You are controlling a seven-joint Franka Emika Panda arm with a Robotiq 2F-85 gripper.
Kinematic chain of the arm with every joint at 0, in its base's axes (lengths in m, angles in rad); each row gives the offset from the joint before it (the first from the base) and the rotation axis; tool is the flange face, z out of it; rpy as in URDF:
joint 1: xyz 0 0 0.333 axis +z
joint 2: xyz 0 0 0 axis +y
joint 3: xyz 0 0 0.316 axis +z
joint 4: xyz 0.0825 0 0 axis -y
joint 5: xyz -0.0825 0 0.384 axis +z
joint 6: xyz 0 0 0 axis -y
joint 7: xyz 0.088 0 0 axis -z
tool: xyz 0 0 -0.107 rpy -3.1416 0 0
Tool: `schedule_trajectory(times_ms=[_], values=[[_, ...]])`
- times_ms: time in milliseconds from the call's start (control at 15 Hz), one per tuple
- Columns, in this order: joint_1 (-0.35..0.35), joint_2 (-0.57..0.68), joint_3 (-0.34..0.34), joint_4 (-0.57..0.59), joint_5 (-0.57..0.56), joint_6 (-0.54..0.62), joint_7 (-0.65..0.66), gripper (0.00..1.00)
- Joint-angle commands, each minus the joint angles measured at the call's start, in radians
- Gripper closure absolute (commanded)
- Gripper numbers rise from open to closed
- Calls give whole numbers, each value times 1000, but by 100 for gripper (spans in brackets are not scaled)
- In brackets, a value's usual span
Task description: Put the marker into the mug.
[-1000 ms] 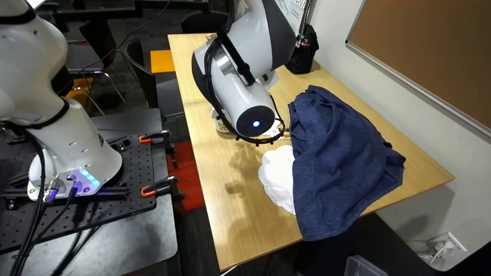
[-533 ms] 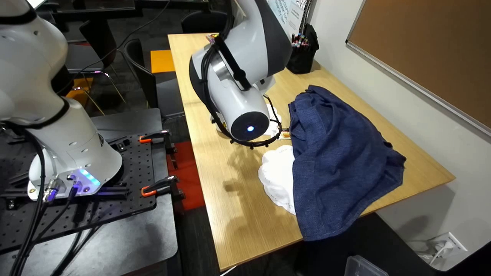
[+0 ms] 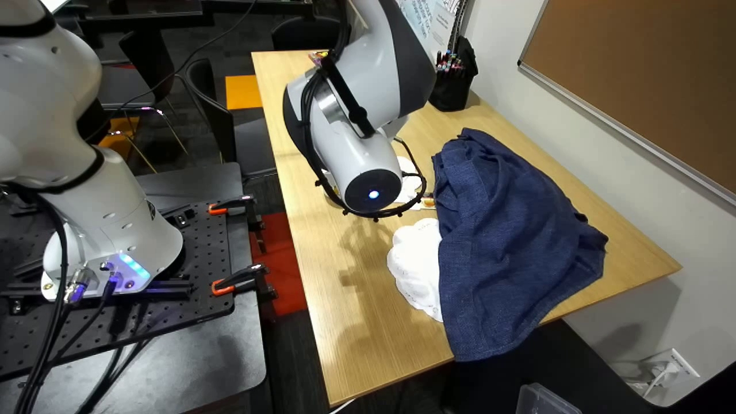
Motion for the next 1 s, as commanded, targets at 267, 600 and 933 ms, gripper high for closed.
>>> schedule_trajectory(times_ms=[267,600,933], values=[[-12,-23,16,12,3,-94,4,95],[-13,29,15,15,6,-130,6,95],[-10,93,18,27,8,-126,6,95]])
